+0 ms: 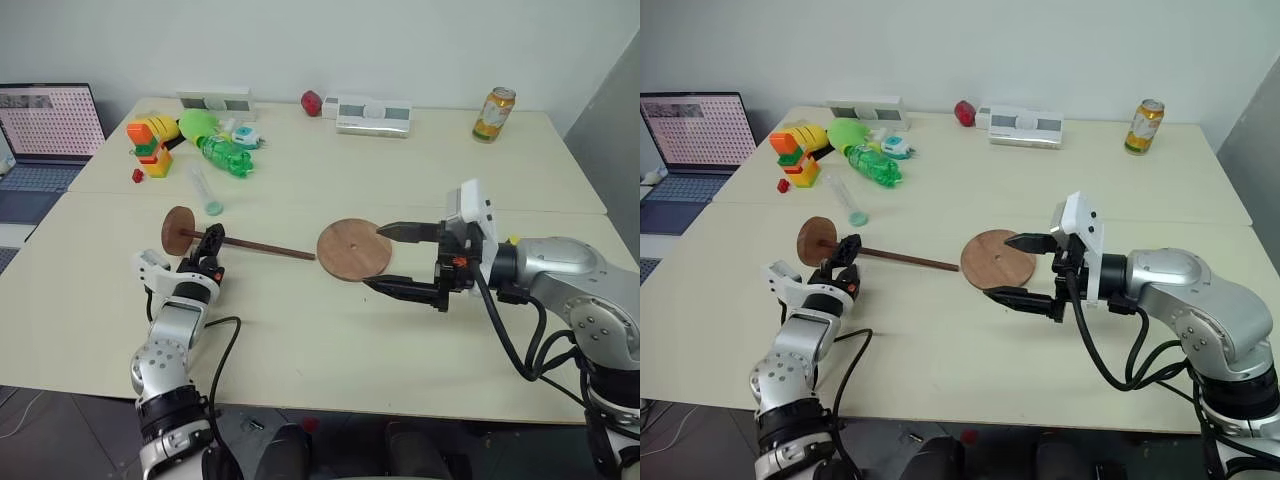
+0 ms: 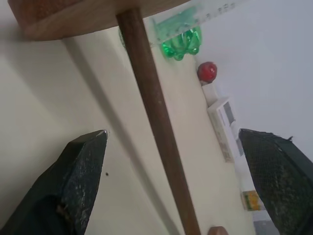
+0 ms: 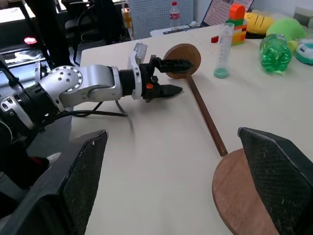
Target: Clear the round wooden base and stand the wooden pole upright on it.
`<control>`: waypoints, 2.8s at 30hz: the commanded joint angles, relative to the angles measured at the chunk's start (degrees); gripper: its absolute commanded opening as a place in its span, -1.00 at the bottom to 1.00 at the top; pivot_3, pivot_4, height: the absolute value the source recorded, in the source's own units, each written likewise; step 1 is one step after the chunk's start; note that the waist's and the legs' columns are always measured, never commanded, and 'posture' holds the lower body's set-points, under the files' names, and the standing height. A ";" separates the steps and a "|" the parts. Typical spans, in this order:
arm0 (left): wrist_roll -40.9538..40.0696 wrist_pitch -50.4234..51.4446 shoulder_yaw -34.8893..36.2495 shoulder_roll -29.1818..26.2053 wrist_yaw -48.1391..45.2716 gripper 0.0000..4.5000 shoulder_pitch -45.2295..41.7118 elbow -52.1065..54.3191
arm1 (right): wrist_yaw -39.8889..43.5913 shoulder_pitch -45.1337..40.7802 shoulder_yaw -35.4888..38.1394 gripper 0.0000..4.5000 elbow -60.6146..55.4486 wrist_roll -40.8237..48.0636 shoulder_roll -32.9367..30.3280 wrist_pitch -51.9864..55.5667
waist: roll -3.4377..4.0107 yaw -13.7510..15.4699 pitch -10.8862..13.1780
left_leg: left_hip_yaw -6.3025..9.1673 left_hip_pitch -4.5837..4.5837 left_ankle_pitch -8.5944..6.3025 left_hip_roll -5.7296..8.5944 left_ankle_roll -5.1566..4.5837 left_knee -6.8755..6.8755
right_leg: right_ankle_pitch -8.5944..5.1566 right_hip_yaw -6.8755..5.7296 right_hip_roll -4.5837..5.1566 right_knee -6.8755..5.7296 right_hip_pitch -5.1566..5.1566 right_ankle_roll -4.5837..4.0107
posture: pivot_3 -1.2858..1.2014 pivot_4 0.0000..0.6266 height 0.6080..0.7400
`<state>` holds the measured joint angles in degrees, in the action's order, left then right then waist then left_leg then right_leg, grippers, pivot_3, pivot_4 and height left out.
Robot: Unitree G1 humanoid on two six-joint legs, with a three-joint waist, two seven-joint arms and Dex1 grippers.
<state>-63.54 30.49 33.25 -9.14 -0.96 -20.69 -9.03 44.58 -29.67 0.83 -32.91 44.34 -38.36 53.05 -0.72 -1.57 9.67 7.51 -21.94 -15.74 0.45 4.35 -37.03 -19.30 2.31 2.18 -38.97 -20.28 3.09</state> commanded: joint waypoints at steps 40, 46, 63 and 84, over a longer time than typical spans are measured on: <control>-8.93 11.35 6.19 -15.76 -4.84 -0.87 -7.74 6.37 | -15.65 3.15 7.91 1.00 -4.22 9.55 1.81 1.15 | -0.31 -0.26 0.14 | 0.16 -0.10 0.00 -0.08 0.00 0.05 | 0.00 0.01 -0.04 -0.04 -0.15 0.00 | 0.03 -0.52 1.00; -0.56 16.55 -12.07 -21.07 -15.41 -0.87 -26.80 5.40 | -20.62 13.81 4.92 1.00 -9.71 3.60 5.94 -3.89 | -0.75 1.61 0.20 | 0.23 -0.47 0.03 0.06 0.05 -0.06 | 0.00 -0.27 0.04 0.03 -0.25 0.00 | 0.03 -0.52 1.00; 33.15 -7.19 -38.20 -15.04 -55.05 -0.87 -45.99 -20.53 | -35.32 23.89 -3.60 1.00 -14.27 -13.01 16.94 -9.66 | -0.59 -2.78 0.26 | -0.13 -0.86 0.14 -0.03 0.18 0.02 | 0.01 0.20 -0.13 -0.49 -1.18 0.00 | 0.03 -0.52 1.00; 39.90 -10.54 -35.19 -12.52 -56.65 -0.87 -42.80 -22.45 | -33.58 25.52 -4.05 1.00 -12.73 -16.12 18.46 -10.91 | -0.59 -2.63 0.26 | -0.04 -0.86 0.14 0.00 0.17 -0.14 | 0.01 0.14 -0.11 -0.71 -1.17 0.00 | 0.03 -0.52 1.00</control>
<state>-24.60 19.70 -2.88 -20.73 -57.07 -63.62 -33.51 10.33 -4.50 -3.82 -44.54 28.22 -20.02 43.27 -1.31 -4.20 9.93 7.47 -22.80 -15.60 0.45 4.52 -37.19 -19.30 2.44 2.06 -39.70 -21.44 3.09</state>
